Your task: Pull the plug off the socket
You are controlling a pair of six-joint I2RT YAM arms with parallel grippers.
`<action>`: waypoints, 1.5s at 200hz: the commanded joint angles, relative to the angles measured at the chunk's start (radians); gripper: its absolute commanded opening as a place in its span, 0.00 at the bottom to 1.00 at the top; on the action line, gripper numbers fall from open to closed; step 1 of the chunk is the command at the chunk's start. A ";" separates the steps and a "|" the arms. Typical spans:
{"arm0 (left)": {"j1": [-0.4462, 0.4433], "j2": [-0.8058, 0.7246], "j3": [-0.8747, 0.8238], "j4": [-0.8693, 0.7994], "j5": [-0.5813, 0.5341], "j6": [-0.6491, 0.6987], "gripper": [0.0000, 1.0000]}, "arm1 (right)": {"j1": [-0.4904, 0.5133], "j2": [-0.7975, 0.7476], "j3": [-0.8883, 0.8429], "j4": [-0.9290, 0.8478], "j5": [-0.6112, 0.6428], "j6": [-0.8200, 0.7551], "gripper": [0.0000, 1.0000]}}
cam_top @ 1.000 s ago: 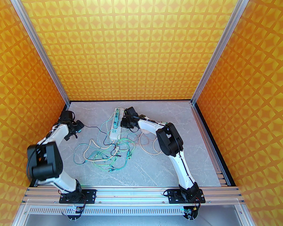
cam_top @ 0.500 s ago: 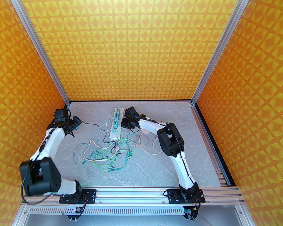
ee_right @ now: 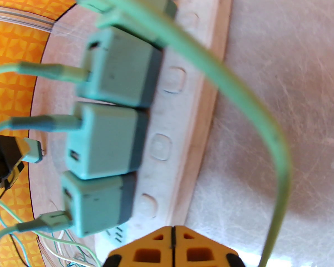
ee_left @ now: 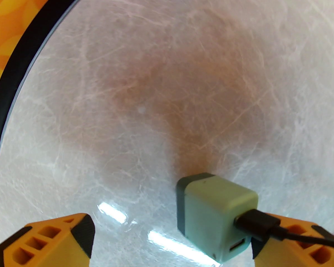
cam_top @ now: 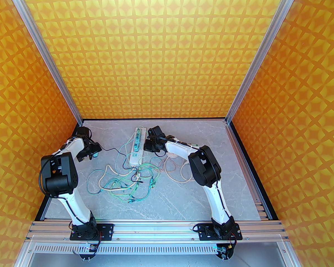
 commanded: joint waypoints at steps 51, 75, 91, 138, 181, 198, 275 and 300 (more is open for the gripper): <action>-0.011 -0.023 -0.021 -0.201 0.053 0.115 0.99 | -0.004 -0.065 -0.053 0.051 -0.027 -0.007 0.07; -0.014 -0.134 -0.056 -0.189 0.053 0.073 0.98 | -0.004 -0.074 -0.068 0.066 -0.025 -0.007 0.07; -0.039 -0.221 -0.048 -0.186 0.059 0.066 0.97 | -0.004 -0.079 -0.077 0.079 -0.031 -0.006 0.07; -0.218 -0.408 0.012 -0.125 0.084 0.034 0.89 | -0.004 -0.082 -0.074 0.084 -0.033 0.003 0.07; -0.400 -0.511 -0.078 0.099 0.130 0.037 0.68 | -0.004 -0.072 -0.073 0.094 -0.042 0.013 0.07; -0.447 -0.515 -0.120 0.176 0.145 0.060 0.55 | -0.003 -0.073 -0.071 0.088 -0.042 0.011 0.07; -0.534 -0.389 -0.196 0.287 0.237 0.204 0.42 | -0.004 -0.077 -0.077 0.065 -0.033 0.003 0.07; -0.534 -0.357 -0.203 0.291 0.263 0.227 0.39 | -0.006 -0.076 -0.075 0.058 -0.028 0.002 0.07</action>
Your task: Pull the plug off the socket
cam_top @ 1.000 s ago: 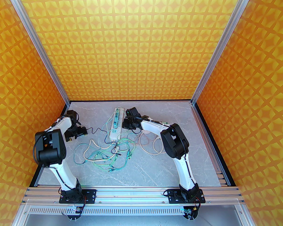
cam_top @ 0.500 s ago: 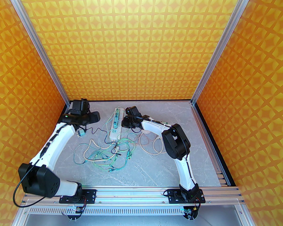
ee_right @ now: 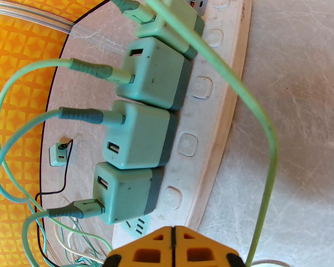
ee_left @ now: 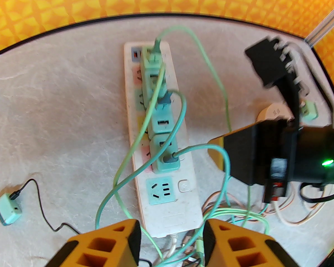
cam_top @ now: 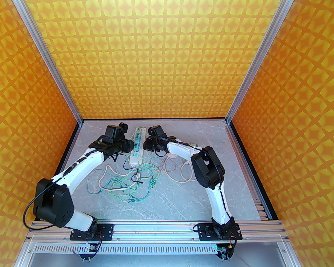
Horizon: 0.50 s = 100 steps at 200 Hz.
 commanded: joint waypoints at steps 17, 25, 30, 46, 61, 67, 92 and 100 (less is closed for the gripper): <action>0.001 0.049 -0.008 0.028 0.047 0.063 0.27 | -0.006 -0.028 -0.010 -0.016 -0.003 0.002 0.07; 0.002 0.063 -0.002 0.021 0.046 0.065 0.27 | -0.005 -0.026 -0.010 -0.016 -0.002 0.001 0.07; 0.002 0.071 0.000 0.020 0.046 0.067 0.23 | -0.006 -0.027 -0.010 -0.015 -0.001 0.002 0.07; 0.001 0.091 0.005 0.027 0.043 0.069 0.18 | -0.006 -0.025 -0.010 -0.016 -0.003 0.002 0.07; 0.001 0.118 0.013 0.031 0.036 0.072 0.18 | -0.006 -0.026 -0.011 -0.015 -0.004 0.003 0.07; 0.001 0.129 0.016 0.033 0.032 0.072 0.18 | -0.005 -0.027 -0.011 -0.015 -0.005 0.002 0.07; 0.000 0.174 0.029 0.037 0.002 0.081 0.17 | -0.006 -0.031 -0.015 -0.016 -0.004 -0.001 0.07; 0.001 0.184 0.031 0.040 -0.011 0.085 0.17 | -0.006 -0.034 -0.015 -0.017 -0.006 -0.002 0.07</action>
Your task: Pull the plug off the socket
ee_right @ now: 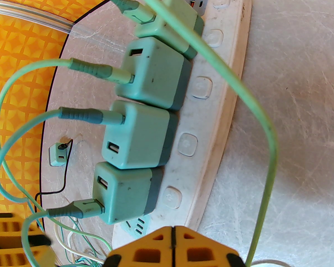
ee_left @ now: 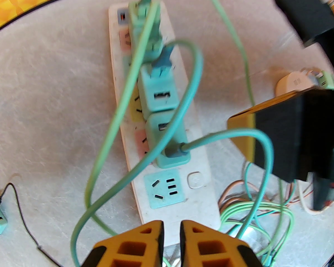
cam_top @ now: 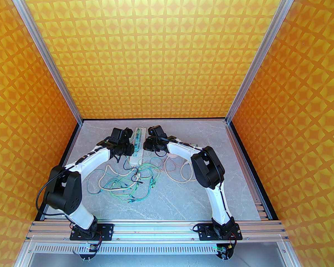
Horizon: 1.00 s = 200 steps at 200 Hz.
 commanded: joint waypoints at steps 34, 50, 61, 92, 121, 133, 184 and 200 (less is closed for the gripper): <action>-0.004 0.058 0.033 0.041 -0.039 0.033 0.27 | -0.006 -0.030 -0.014 -0.015 -0.008 -0.001 0.07; -0.007 0.069 0.036 0.053 -0.039 0.034 0.32 | -0.006 -0.028 -0.014 -0.013 -0.010 0.000 0.07; -0.009 0.077 0.039 0.063 -0.039 0.035 0.36 | -0.006 -0.027 -0.013 -0.012 -0.011 0.000 0.07; -0.011 0.106 0.069 0.076 -0.045 0.030 0.41 | -0.006 -0.024 -0.014 -0.013 -0.011 0.000 0.07; -0.015 0.150 0.111 0.073 -0.046 0.024 0.42 | -0.006 -0.020 -0.014 -0.013 -0.012 -0.001 0.07; -0.021 0.166 0.125 0.072 -0.046 0.028 0.42 | -0.007 -0.020 -0.013 -0.013 -0.013 -0.002 0.07; -0.029 0.226 0.163 0.078 -0.074 0.013 0.42 | -0.012 -0.017 -0.012 -0.016 -0.016 -0.003 0.07; -0.032 0.233 0.164 0.089 -0.073 0.004 0.45 | -0.012 -0.018 -0.014 -0.014 -0.019 -0.003 0.07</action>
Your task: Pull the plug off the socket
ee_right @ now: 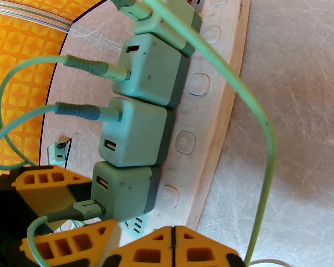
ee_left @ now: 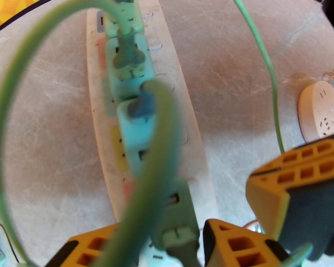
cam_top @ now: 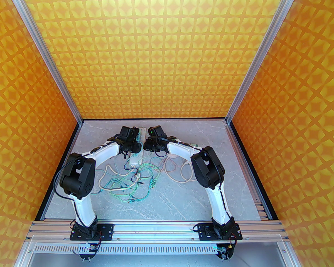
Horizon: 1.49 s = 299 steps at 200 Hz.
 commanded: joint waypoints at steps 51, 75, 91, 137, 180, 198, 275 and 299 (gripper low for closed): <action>-0.006 0.042 0.035 0.037 -0.072 -0.038 0.47 | -0.015 -0.016 -0.010 -0.007 -0.027 -0.001 0.07; -0.008 0.059 0.040 0.044 -0.072 -0.047 0.47 | -0.018 -0.012 -0.015 0.017 -0.053 0.013 0.07; -0.008 0.067 0.043 0.051 -0.072 -0.051 0.47 | -0.021 -0.005 -0.014 0.026 -0.067 0.024 0.06; -0.012 0.064 0.026 0.066 -0.072 -0.055 0.29 | -0.033 0.043 0.008 0.090 -0.123 0.078 0.00; -0.020 0.060 0.019 0.063 -0.072 -0.055 0.28 | -0.034 0.125 0.089 0.134 -0.175 0.159 0.00; -0.026 0.061 0.022 0.052 -0.073 -0.051 0.28 | -0.034 0.157 0.123 0.145 -0.187 0.186 0.00; -0.037 0.066 0.039 0.011 -0.073 -0.049 0.29 | -0.032 0.253 0.222 0.078 -0.156 0.203 0.00; -0.040 0.066 0.054 -0.006 -0.073 -0.056 0.28 | -0.032 0.267 0.217 0.023 -0.111 0.156 0.00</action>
